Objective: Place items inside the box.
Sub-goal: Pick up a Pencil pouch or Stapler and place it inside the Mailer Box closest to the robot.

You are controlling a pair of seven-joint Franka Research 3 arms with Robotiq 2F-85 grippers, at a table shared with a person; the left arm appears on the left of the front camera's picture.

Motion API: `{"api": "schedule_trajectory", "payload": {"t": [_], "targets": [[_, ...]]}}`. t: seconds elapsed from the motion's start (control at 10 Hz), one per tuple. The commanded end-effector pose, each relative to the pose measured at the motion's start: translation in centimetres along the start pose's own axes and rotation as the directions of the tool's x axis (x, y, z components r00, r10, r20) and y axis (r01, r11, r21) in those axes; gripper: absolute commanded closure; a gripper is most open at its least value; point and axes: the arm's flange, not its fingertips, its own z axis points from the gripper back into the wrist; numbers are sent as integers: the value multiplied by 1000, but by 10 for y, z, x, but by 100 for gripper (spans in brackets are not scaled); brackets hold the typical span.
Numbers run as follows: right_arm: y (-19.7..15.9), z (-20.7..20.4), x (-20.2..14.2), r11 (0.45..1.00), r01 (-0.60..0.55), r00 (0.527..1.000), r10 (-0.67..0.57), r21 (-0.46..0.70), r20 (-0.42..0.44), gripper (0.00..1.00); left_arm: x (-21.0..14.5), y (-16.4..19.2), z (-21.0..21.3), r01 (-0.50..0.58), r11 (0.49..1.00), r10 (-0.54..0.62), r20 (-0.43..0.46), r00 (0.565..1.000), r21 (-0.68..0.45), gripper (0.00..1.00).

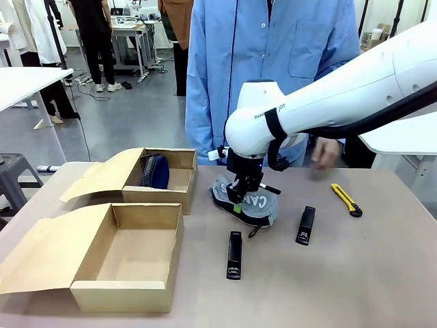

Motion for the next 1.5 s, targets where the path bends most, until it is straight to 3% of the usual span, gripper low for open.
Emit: {"api": "schedule_trajectory", "payload": {"t": [0.0,0.4,0.6,0.8,0.9,1.2,1.3,1.4], "targets": [[16,11,-5,998,66,998,-66,-22,4,100,1,-1,-1,20,999,-20,14,1000,-26,0],[30,28,-8,985,167,986,-166,-52,25,100,1,-1,-1,20,999,-20,14,1000,-26,0],[54,71,-30,934,358,933,-356,-21,48,100,1,-1,-1,20,999,-20,14,1000,-26,0],[91,125,-87,868,496,868,-496,26,-15,100,1,-1,-1,20,999,-20,14,1000,-26,0],[118,144,-129,851,520,852,-523,70,19,100,1,-1,-1,20,999,-20,14,1000,-26,0],[149,144,-236,933,343,936,-349,106,41,100,1,-1,-1,20,999,-20,14,1000,-26,0],[144,139,-258,927,333,936,-347,175,60,100,1,-1,-1,20,999,-20,14,1000,-26,0],[121,133,-262,884,401,895,-434,240,105,100,1,-1,-1,20,999,-20,14,1000,-26,0]]}}
